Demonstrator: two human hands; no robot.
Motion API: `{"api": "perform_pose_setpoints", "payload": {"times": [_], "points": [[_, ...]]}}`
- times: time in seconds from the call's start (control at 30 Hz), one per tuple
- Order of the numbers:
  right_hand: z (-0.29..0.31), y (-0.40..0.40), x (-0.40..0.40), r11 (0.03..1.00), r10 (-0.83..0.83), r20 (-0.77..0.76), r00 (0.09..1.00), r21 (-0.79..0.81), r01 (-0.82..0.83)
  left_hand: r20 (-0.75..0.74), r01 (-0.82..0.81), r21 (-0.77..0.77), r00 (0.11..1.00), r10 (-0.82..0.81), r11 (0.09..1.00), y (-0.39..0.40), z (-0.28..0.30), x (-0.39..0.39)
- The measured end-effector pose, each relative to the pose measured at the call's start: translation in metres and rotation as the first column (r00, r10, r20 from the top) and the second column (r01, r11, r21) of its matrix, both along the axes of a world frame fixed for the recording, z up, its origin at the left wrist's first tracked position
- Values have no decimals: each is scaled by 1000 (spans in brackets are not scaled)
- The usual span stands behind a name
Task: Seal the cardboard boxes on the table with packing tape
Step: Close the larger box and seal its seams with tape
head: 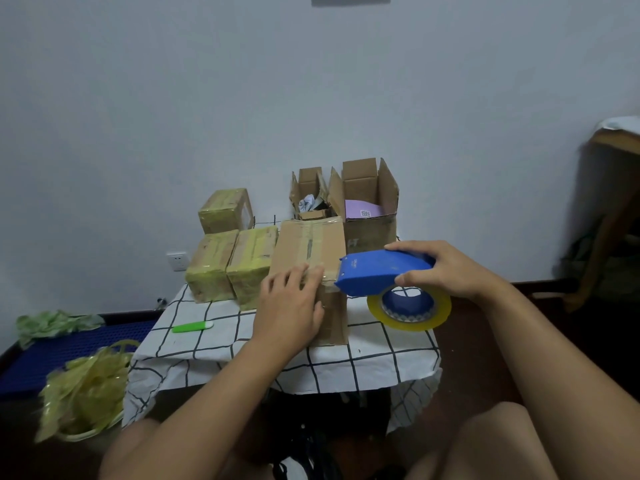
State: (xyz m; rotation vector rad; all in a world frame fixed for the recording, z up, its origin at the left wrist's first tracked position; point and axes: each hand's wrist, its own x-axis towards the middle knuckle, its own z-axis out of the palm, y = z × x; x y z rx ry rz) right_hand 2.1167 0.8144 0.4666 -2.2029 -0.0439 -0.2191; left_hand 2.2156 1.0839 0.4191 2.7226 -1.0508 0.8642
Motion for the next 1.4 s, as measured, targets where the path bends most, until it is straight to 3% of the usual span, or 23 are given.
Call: {"api": "perform_pose_setpoints", "payload": {"times": [0.2,0.43,0.77,0.97,1.27,1.4], "points": [[-4,0,0,1000,2,-2,1000,21,-2,-75,203,-47,976,-206,978,-12,-1,2],[-14,1,0,998,-21,2,1000,63,20,-31,244,-171,967,-253,954,-16,-13,3],[-12,-25,-15,992,-19,35,999,122,15,-23,181,-102,983,-184,978,-13,-4,5],[-8,-25,-12,999,15,-12,1000,44,-14,-29,146,-11,989,-146,989,-17,3,0],[-4,-29,-15,1000,19,-48,999,11,-19,-73,131,-5,989,-131,991,-19,6,2],[12,-23,-3,989,35,-127,991,-137,-53,-127,135,-17,983,-136,991,-19,9,2]]}}
